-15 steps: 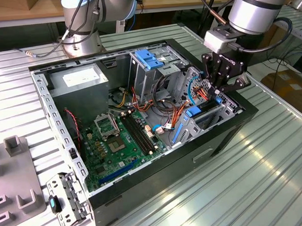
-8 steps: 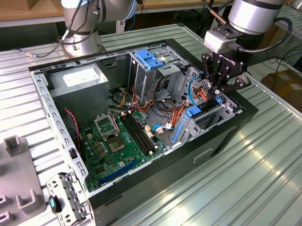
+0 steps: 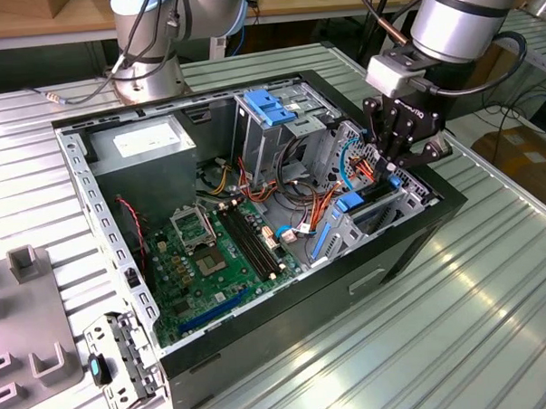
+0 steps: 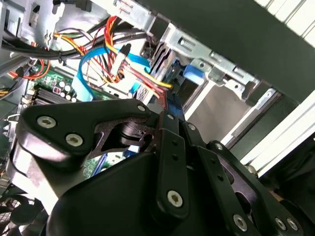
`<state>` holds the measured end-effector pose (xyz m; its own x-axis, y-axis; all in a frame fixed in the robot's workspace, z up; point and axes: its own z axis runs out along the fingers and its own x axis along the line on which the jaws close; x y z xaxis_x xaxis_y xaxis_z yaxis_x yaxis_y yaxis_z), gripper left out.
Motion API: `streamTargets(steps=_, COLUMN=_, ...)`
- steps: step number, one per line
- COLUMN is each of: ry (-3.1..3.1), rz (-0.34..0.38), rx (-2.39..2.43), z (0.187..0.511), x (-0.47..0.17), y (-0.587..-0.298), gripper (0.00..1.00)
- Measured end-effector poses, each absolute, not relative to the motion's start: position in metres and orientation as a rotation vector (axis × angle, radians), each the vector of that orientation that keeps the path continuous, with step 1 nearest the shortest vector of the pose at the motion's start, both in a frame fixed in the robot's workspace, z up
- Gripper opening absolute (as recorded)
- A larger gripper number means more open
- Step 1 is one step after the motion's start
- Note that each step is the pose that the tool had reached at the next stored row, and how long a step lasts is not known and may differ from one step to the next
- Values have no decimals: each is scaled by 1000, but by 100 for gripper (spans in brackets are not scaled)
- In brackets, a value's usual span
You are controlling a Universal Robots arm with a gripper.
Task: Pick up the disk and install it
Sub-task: 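Insert the second disk wire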
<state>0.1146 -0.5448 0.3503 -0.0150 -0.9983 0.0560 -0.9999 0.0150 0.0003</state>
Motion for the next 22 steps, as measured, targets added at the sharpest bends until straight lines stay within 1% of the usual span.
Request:
streamTargets(steps=5, ry=-2211, rz=57, rx=2178, z=354, x=111, y=-546, gripper=11)
streamTargets(steps=14, ry=-2217, rz=44, rx=2184, z=372, x=111, y=-546, gripper=11)
streamTargets(steps=22, ry=-2217, rz=44, rx=2184, z=374, x=111, y=-546, gripper=11)
